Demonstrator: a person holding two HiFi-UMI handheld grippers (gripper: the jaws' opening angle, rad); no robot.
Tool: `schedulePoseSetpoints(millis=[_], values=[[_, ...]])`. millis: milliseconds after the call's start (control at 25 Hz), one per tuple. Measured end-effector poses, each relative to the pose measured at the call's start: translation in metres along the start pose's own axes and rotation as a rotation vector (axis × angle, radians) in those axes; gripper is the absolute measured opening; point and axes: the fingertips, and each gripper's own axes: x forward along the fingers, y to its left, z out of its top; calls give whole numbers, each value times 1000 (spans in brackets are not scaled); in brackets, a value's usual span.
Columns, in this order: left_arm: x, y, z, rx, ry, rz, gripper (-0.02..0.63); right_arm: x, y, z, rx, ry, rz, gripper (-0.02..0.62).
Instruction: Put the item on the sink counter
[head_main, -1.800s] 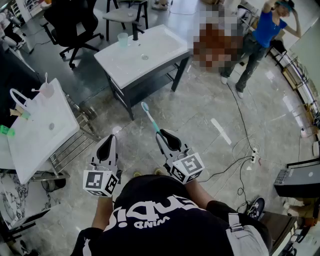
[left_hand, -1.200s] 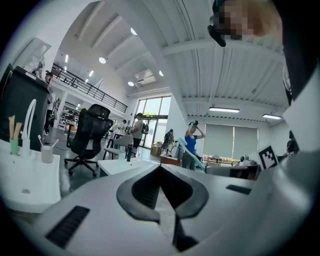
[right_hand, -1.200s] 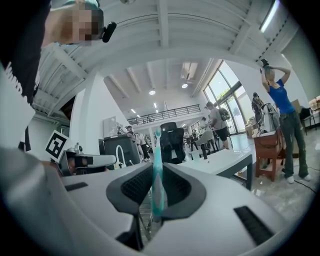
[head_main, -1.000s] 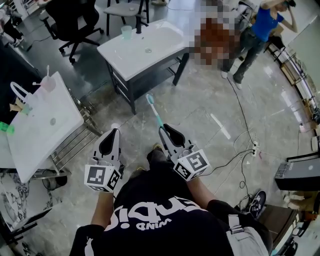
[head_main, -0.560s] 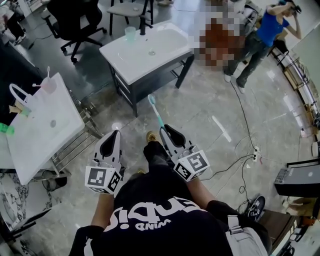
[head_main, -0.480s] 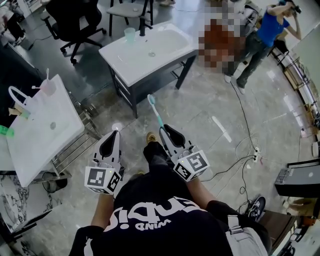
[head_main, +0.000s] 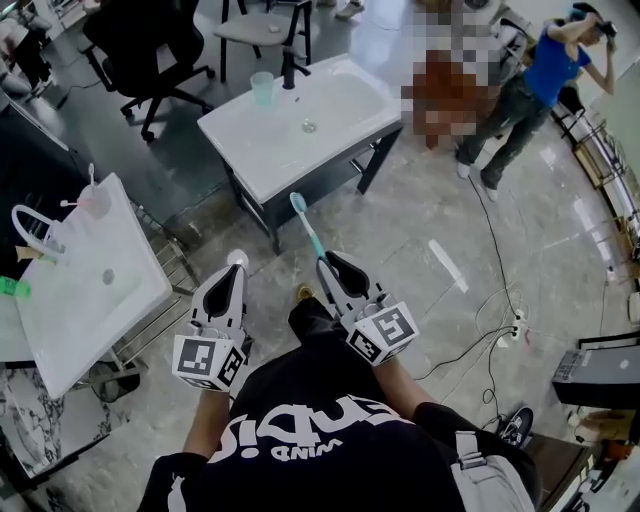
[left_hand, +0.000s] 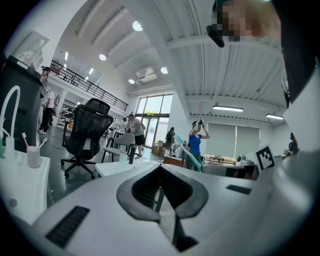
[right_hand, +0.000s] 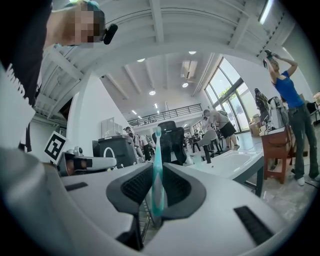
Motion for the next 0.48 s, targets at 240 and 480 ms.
schedulePoseSetpoints(millis=[240, 480], values=[[45, 24, 15, 5, -2, 30, 20, 45, -32, 14, 1, 7, 39, 72], [90, 48, 28, 4, -7, 76, 20, 94, -63, 26, -4, 20, 91, 73]])
